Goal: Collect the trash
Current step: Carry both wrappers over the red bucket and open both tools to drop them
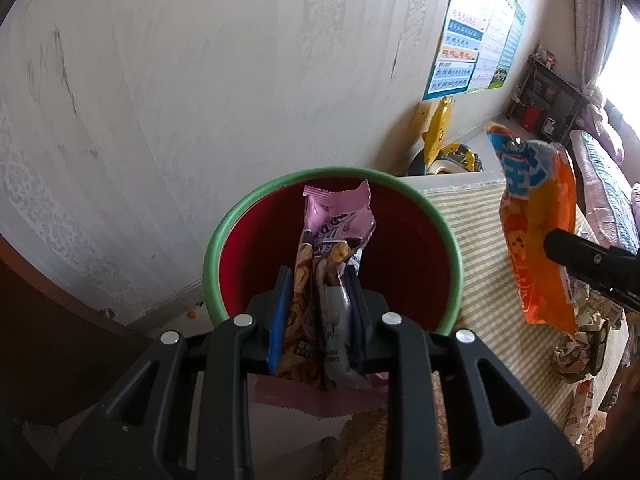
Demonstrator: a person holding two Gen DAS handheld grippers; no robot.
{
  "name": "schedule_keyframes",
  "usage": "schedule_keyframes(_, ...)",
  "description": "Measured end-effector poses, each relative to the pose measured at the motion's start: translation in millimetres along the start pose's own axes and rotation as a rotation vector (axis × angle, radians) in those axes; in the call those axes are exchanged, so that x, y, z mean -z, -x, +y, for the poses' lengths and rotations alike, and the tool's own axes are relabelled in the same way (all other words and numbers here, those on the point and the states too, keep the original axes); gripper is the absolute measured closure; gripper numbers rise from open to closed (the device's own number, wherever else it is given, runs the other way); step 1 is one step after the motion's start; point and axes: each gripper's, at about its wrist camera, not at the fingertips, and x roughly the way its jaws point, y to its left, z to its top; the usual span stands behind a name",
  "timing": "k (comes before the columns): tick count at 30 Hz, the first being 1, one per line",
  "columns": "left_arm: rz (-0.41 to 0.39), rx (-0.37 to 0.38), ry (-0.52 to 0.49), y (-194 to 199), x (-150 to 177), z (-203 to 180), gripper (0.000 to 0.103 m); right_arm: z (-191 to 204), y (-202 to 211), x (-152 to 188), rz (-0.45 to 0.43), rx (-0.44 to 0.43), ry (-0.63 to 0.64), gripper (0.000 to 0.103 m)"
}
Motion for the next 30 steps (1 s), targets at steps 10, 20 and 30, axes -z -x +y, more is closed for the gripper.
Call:
schedule_keyframes(10,0.029,-0.008,0.025,-16,-1,7,0.067,15,-23,1,0.024,0.001,0.039,0.068)
schedule_keyframes(20,0.014,-0.015,0.048,-14,-4,8,0.048,10,-16,-2,-0.009,-0.004,0.014,0.042)
schedule_keyframes(30,-0.040,-0.014,0.009,7,-12,-5,0.048,15,16,6,-0.061,-0.004,0.045,0.042)
